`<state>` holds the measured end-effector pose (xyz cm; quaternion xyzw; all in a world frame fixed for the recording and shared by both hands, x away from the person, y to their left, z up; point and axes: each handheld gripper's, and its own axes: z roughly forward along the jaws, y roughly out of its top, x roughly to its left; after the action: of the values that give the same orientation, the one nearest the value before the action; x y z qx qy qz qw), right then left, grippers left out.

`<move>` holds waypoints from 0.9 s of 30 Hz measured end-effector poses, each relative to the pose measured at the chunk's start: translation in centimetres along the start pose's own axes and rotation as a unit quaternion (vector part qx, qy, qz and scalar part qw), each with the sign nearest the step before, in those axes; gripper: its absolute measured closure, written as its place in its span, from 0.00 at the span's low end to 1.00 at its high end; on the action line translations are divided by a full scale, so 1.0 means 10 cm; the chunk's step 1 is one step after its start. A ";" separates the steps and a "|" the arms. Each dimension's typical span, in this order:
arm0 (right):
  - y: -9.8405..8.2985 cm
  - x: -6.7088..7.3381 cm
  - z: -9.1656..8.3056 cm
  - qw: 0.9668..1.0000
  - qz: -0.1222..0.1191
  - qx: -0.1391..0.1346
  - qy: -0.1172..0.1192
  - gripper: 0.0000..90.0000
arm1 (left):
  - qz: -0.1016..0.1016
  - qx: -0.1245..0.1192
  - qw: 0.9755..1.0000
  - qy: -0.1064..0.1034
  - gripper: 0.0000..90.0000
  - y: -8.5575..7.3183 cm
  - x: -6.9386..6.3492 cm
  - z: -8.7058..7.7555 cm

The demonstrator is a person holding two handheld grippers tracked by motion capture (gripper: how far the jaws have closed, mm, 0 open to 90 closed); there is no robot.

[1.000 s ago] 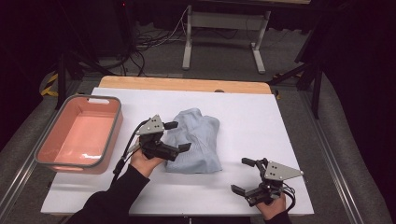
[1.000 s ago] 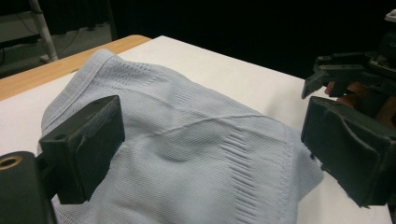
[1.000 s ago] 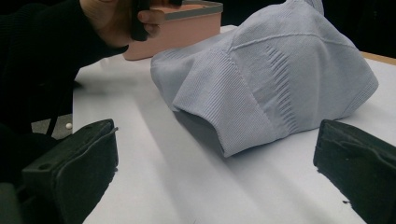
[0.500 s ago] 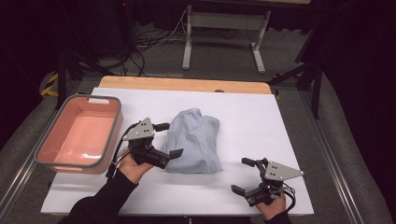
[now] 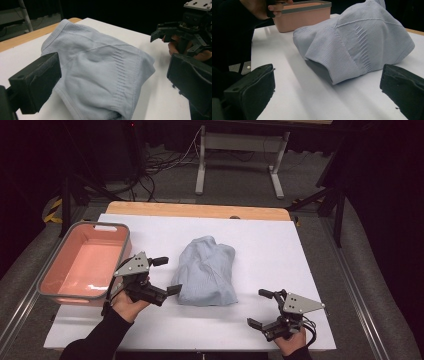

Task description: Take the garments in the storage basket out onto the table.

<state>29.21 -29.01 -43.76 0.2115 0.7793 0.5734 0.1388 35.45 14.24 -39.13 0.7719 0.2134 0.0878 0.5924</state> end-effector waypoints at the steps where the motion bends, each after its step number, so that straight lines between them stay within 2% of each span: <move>1: 0.00 0.00 0.00 1.000 0.000 0.000 0.000 0.00 | -0.004 0.000 1.000 0.000 0.01 -0.02 0.00 -0.01; 11: 0.00 0.00 0.00 1.000 0.000 0.000 0.000 0.00 | -0.016 0.005 1.000 0.010 0.01 -0.25 0.07 -0.13; 21: 0.00 0.00 -0.01 1.000 0.000 0.000 0.001 0.00 | -0.031 0.001 0.999 0.006 0.01 -0.59 0.10 -0.22; 23: 0.01 0.00 -0.01 1.000 -0.001 0.000 0.000 0.00 | -0.029 0.001 1.000 0.006 0.01 -0.62 0.11 -0.22; 25: 0.01 0.00 -0.01 1.000 -0.001 -0.001 0.000 0.00 | -0.030 0.007 0.999 0.010 0.01 -0.67 0.12 -0.23; 27: 0.00 0.01 -0.01 1.000 0.000 -0.001 0.000 0.00 | -0.032 -0.001 0.999 0.015 0.01 -0.72 0.13 -0.25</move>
<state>29.10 -29.08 -43.67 0.2114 0.7788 0.5740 0.1389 34.05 18.53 -45.39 0.7628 0.2471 0.0802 0.5921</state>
